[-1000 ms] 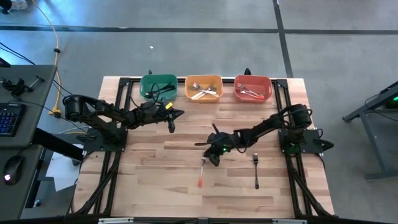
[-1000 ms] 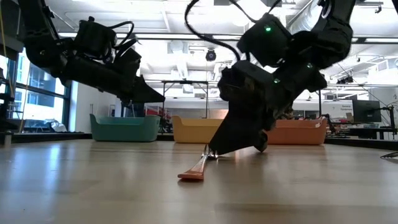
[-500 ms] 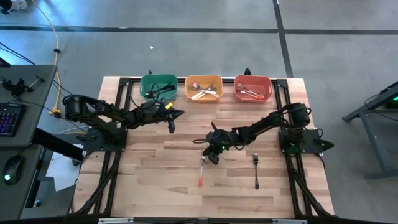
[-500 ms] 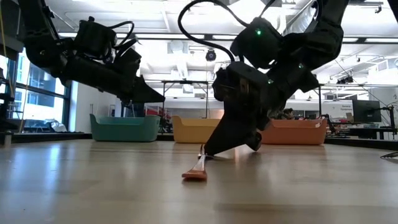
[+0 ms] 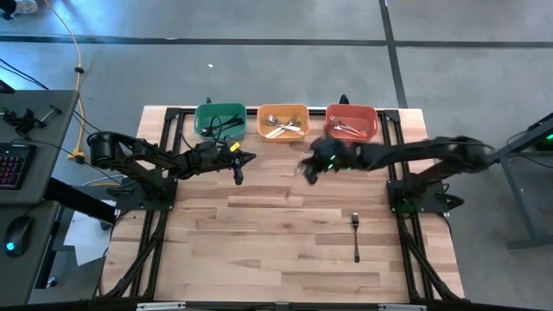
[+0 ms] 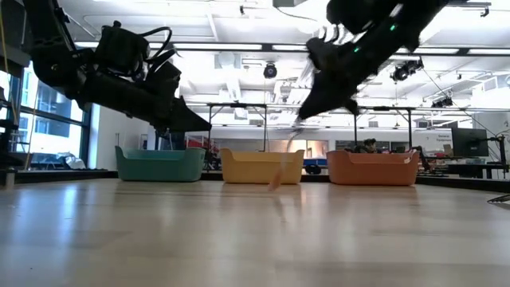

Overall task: Sort silverware by color (type)
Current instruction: Put the orange fork into the orange bin

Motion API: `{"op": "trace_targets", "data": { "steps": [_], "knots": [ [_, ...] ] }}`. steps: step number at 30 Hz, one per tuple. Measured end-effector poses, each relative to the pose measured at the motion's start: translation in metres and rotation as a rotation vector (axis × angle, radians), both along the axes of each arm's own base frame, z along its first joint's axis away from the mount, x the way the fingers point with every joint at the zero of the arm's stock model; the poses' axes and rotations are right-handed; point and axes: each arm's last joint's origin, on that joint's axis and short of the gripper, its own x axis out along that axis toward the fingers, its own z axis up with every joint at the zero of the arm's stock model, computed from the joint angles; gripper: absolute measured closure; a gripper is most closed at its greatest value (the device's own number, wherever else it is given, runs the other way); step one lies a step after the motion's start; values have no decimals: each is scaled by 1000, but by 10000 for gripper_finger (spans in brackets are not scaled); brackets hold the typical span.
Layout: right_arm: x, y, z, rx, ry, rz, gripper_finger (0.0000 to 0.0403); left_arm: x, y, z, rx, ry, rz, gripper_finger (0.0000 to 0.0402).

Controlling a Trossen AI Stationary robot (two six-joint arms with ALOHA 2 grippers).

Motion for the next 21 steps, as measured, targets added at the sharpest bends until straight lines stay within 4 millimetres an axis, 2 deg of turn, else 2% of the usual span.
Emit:
{"op": "trace_targets", "data": {
  "steps": [3, 6, 9, 12, 15, 21],
  "knots": [
    [-31, -15, 28, -76, -3, -148, 402, 0, 0, 0, -2, 0, -1, 401],
    [-64, -30, 46, -150, 20, -316, 402, 0, 0, 0, -2, 0, -1, 401],
    [-94, -47, 58, -211, 47, -492, 402, 0, 0, 0, -2, 0, -1, 401],
    [-115, -64, 63, -229, 65, -623, 402, 0, 0, 0, -2, -1, -1, 401],
    [-127, -79, 54, -235, 78, -699, 403, 0, 0, 0, -3, -1, -1, 401],
    [-142, -100, 7, -200, -81, -781, 403, 0, 0, 0, -2, -1, -1, 401]
  ]
}}
